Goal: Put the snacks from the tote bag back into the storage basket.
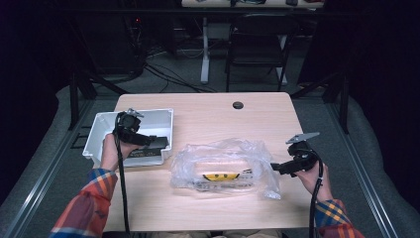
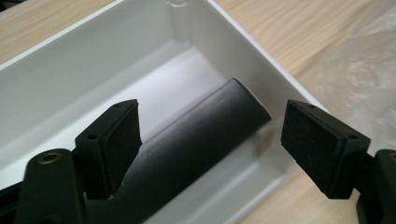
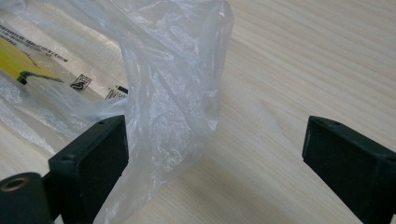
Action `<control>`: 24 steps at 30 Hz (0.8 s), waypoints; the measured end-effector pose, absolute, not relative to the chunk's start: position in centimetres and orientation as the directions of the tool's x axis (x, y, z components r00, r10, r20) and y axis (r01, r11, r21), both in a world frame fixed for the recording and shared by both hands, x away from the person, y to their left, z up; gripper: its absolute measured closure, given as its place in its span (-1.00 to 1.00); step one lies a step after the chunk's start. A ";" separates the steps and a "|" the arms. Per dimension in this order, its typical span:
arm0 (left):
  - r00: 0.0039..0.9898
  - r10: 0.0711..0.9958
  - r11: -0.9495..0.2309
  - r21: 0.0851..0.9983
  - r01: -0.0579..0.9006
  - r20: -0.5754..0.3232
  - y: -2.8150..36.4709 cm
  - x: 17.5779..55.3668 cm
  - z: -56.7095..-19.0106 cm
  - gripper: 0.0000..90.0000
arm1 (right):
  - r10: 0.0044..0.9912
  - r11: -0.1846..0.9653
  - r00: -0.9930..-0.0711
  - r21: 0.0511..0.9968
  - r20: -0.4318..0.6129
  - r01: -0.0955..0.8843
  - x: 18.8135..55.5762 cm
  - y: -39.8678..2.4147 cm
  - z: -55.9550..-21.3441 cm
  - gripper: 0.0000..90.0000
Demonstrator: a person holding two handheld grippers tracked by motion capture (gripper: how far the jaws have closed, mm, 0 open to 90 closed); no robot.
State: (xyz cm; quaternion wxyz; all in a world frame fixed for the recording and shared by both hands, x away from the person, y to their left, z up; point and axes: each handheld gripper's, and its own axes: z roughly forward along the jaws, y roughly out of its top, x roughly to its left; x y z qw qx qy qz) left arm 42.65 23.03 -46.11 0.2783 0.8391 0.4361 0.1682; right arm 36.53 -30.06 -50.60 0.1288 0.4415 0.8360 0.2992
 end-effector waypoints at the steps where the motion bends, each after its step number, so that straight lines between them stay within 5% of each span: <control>1: 0.567 0.822 -0.470 0.615 0.632 0.046 23.0 42.1 -45.9 -0.59 | 0.816 0.430 -0.576 0.615 0.050 0.662 36.5 -30.1 -50.6 -0.86; 24: 0.594 0.800 -0.511 0.615 0.600 0.085 23.7 32.7 -46.3 -0.66 | 0.819 0.428 -0.572 0.614 0.046 0.663 36.4 -30.1 -50.5 -0.85</control>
